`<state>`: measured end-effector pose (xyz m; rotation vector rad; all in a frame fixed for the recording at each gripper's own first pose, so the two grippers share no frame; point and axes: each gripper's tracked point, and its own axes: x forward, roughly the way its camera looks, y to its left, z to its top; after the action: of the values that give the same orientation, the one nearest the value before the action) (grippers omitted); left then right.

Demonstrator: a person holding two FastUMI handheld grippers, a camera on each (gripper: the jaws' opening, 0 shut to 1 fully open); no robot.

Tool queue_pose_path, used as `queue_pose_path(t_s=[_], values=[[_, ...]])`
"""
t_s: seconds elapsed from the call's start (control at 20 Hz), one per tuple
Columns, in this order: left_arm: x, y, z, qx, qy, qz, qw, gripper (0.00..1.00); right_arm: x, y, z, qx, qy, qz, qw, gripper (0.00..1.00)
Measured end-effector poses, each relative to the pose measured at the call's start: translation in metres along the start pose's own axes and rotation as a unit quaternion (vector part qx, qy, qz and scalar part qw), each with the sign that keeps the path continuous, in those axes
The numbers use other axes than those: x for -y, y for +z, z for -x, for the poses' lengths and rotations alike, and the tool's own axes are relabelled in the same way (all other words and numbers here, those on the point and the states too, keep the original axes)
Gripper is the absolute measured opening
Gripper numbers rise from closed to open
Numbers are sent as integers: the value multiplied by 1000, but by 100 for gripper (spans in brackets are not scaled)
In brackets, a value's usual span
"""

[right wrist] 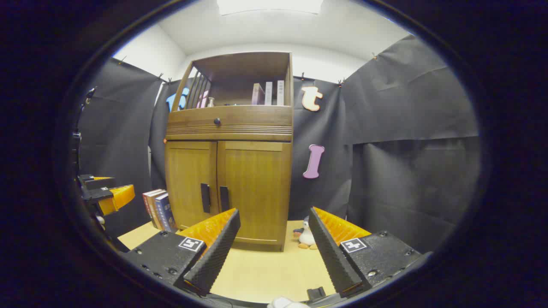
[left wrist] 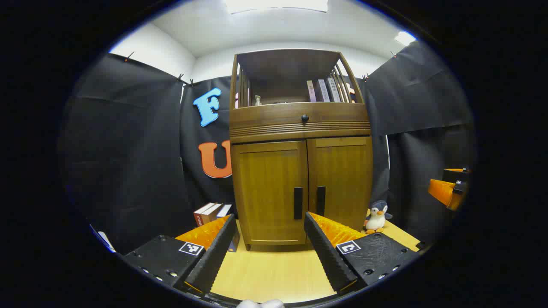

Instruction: Open the right door of the double-door shoe cabinet with the right hand, and open the left door with the left hand.

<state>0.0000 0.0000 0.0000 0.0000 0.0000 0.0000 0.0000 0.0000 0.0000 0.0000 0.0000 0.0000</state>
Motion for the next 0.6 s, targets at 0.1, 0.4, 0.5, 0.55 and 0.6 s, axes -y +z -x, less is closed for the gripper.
queue_pose_path(t_s=[0.1,0.4,0.5,0.55,0.6], values=[[-3,-2,-1,-6,0,2,1000,96,-7,8,-2,13,5,0,1000,100],[-12,0,-4,-9,1,14,1000,96,-25,5,-18,0,12,6,1000,100],[-12,-2,-6,-12,-2,12,1000,96,-27,6,-22,-1,9,8,1000,100],[-13,-3,-7,-14,-2,13,1000,96,-27,7,-24,0,7,10,1000,100],[-14,-3,-9,-12,-4,17,1000,96,-29,7,-27,-1,6,11,1000,100]])
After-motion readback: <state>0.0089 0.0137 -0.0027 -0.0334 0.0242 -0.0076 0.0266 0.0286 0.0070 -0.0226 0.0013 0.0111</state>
